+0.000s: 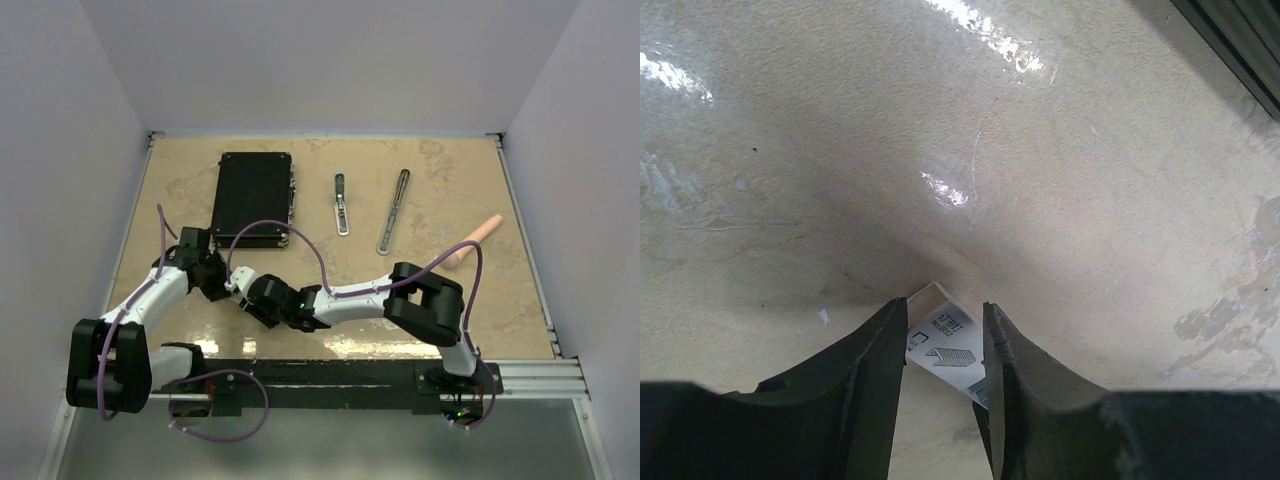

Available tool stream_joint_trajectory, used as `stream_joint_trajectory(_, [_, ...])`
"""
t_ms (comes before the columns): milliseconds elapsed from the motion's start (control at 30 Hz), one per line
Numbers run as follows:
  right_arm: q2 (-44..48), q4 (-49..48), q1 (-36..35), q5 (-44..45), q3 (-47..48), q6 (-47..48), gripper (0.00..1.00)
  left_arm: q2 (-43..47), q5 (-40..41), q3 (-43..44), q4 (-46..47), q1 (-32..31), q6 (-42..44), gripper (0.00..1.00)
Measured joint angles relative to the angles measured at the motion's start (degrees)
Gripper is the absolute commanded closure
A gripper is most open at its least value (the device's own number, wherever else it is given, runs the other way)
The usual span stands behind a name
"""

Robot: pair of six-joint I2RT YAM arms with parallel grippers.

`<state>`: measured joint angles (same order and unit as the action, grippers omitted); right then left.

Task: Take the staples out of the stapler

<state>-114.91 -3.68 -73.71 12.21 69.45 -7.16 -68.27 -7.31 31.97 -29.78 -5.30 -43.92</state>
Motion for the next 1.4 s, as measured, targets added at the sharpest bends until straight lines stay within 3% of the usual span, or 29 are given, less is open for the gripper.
stream_joint_trajectory(1300, [-0.2,-0.3,0.0,0.3,0.3,3.9,0.67,-1.3,-0.7,0.0,1.7,0.0,0.7,0.66])
stream_joint_trajectory(1400, [-0.5,0.2,0.0,0.5,0.9,4.6,0.67,-1.4,-0.6,0.0,1.9,0.0,1.1,0.55])
